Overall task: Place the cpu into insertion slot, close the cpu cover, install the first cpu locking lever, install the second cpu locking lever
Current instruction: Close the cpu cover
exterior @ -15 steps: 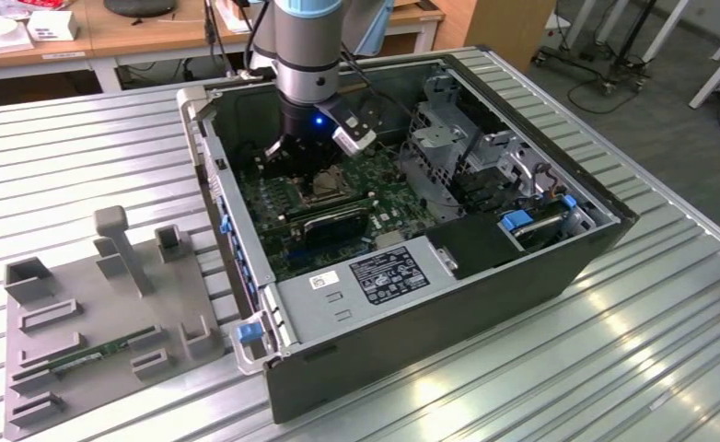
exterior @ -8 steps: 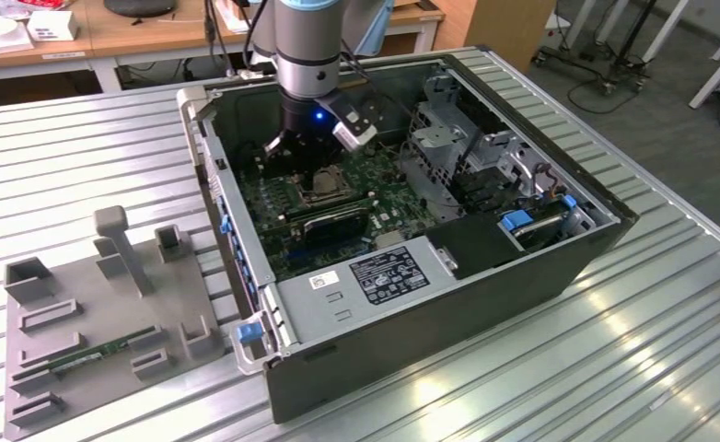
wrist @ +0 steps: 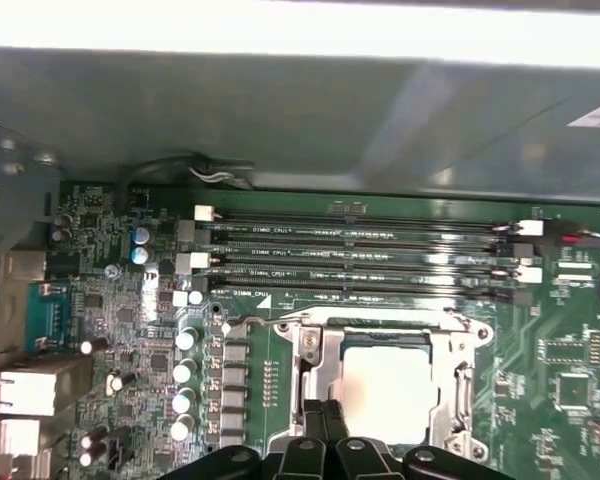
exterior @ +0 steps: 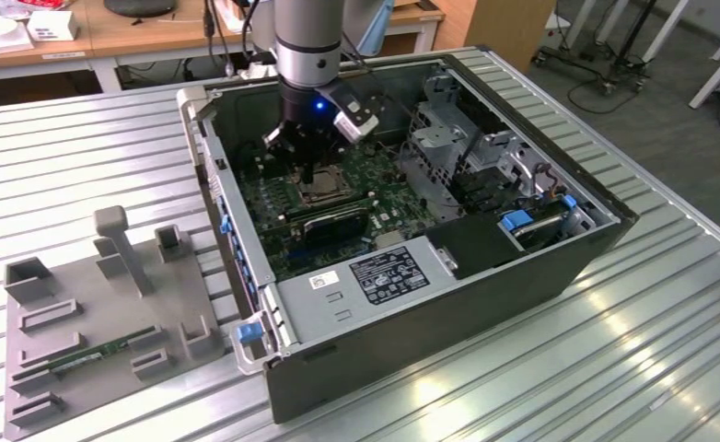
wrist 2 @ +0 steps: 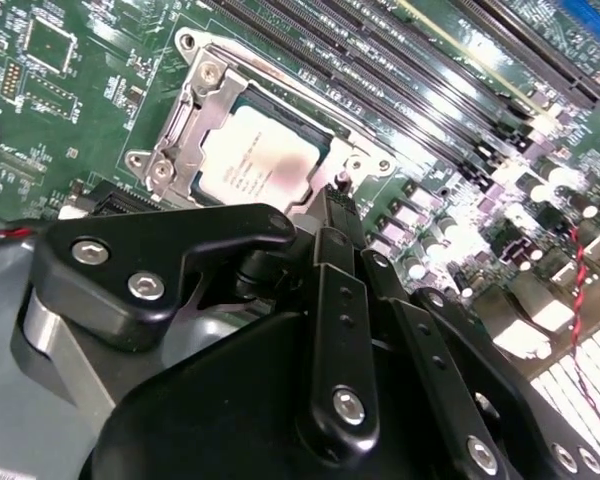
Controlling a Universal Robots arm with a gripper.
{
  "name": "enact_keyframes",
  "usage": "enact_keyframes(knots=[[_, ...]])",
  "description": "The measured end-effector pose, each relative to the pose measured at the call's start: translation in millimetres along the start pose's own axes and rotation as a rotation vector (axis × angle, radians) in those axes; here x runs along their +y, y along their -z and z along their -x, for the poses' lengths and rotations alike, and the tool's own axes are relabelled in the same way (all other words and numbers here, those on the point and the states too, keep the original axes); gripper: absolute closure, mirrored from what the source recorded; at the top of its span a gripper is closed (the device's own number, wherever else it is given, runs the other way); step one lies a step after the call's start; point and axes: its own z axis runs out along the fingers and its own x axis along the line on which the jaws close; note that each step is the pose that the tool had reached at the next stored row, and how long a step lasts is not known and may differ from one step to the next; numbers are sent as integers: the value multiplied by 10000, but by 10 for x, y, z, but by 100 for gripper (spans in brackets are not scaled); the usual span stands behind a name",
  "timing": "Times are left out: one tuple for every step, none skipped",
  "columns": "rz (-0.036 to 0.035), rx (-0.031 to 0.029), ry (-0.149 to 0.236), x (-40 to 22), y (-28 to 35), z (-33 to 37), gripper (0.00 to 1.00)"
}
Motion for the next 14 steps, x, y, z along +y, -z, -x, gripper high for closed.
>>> enact_keyframes(knots=[[0,1,0,0,16,0,89],[-1,1,0,0,28,0,89],[1,0,0,1,30,0,89],[2,-1,0,1,30,0,89],[2,-1,0,1,30,0,89],[2,-3,1,1,26,0,89],[-1,-4,1,0,19,-2,89],[-1,-9,0,0,8,-9,89],[-1,-12,0,0,-3,-18,89],[-3,-13,-1,0,-15,-25,89],[-4,-14,0,0,-31,-28,89],[-5,-15,1,0,-49,-29,89],[-8,-16,2,-1,-69,-29,89],[-12,-15,2,-1,-87,-29,89]])
